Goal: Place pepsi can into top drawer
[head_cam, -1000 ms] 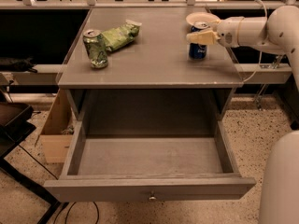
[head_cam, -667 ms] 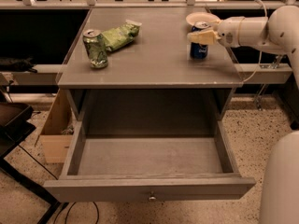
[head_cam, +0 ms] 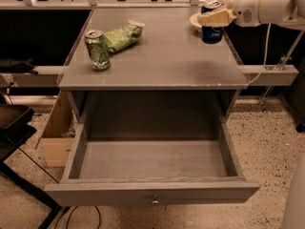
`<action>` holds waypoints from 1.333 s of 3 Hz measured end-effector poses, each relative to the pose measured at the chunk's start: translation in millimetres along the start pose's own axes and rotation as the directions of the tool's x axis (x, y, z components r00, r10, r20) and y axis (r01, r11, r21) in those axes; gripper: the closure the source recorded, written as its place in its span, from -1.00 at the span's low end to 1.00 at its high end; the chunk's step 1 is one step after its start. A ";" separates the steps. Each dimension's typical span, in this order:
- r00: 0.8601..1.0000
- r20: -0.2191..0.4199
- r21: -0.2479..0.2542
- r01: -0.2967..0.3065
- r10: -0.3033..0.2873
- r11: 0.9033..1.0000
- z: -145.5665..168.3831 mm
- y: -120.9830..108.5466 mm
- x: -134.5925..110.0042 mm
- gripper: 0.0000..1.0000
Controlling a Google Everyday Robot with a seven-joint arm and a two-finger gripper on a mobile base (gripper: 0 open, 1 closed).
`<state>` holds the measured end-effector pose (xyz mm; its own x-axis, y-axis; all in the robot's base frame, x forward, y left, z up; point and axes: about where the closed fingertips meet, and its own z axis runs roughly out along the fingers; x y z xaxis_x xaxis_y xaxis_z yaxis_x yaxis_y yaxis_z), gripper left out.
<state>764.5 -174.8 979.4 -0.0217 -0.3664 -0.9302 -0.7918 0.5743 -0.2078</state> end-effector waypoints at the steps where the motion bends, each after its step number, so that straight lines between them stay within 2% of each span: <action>1: 0.996 0.051 0.036 0.068 -0.069 0.997 -47.1 24.0 -57.6 1.00; 2: 0.989 0.118 0.050 0.082 -0.087 0.995 -98.0 72.1 -82.7 1.00; 3: 0.997 0.074 -0.006 0.020 -0.020 1.000 -110.7 120.5 -50.5 1.00; 4: 0.992 -0.036 -0.078 -0.125 0.122 0.989 -103.7 163.2 18.3 1.00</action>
Offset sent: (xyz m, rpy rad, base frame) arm -0.2138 0.0223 0.0259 0.0693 -0.0428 0.0672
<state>571.6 -163.8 959.8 -0.1402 -0.3195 -0.9371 -0.8282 0.5565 -0.0658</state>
